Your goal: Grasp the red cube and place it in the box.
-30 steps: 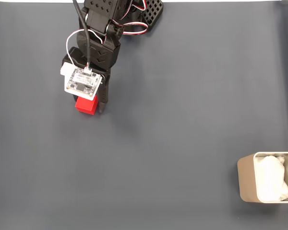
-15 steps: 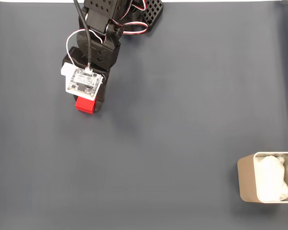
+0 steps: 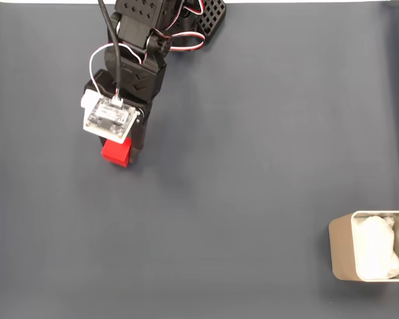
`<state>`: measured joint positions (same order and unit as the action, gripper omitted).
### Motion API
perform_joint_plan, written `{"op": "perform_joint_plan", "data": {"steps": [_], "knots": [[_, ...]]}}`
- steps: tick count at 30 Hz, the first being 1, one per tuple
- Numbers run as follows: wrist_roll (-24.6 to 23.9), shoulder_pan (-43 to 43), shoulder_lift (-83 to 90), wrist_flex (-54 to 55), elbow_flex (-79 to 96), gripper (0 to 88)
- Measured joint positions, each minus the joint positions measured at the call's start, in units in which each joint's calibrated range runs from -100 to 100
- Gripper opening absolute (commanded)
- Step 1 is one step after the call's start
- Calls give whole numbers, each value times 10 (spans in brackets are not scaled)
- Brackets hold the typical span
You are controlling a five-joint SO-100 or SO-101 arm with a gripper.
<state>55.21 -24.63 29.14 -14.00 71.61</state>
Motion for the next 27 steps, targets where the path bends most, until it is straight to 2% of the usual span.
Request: {"op": "perform_joint_plan", "data": {"steps": [12, 27], "knots": [[-35, 97, -10, -102, -165, 0], [-37, 272, -56, -113, -324, 0]]}}
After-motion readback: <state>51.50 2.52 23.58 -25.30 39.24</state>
